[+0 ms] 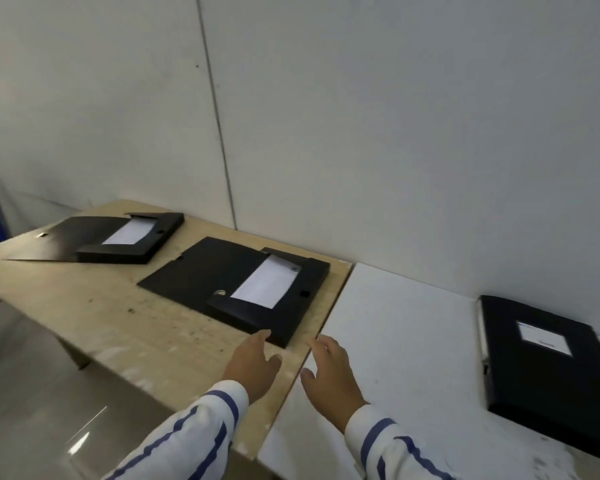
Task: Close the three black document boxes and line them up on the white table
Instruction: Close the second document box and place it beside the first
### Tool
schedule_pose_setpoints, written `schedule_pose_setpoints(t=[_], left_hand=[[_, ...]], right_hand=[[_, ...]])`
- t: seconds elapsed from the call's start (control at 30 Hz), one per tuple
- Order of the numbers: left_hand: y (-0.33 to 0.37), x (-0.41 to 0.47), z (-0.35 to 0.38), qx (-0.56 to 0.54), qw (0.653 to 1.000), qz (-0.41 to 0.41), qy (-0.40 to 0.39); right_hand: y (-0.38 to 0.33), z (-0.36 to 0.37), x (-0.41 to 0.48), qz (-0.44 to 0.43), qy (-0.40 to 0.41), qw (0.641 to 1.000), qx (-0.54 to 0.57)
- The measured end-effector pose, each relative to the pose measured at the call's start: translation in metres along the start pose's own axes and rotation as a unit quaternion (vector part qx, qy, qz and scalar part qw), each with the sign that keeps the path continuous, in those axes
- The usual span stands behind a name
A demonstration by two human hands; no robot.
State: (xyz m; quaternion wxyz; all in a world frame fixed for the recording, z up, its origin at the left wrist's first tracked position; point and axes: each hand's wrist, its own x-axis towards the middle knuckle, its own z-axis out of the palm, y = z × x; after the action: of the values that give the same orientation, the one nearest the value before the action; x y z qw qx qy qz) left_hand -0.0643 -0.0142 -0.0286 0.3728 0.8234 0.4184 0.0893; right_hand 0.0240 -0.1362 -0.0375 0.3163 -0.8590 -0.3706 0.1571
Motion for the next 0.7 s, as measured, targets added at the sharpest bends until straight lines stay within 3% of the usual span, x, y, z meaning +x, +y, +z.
schedule_pose_setpoints(t=[0.23,0.7], left_hand=[[-0.056,0.018,-0.060,-0.010,0.999,-0.034,0.030],[-0.110,0.150,-0.081,-0.023,0.996,-0.079,0.014]], right_hand=[[-0.060,0.049,0.025,-0.034,-0.034,0.999,0.008],[-0.092,0.123,0.154,-0.033,-0.088,0.994,-0.053]])
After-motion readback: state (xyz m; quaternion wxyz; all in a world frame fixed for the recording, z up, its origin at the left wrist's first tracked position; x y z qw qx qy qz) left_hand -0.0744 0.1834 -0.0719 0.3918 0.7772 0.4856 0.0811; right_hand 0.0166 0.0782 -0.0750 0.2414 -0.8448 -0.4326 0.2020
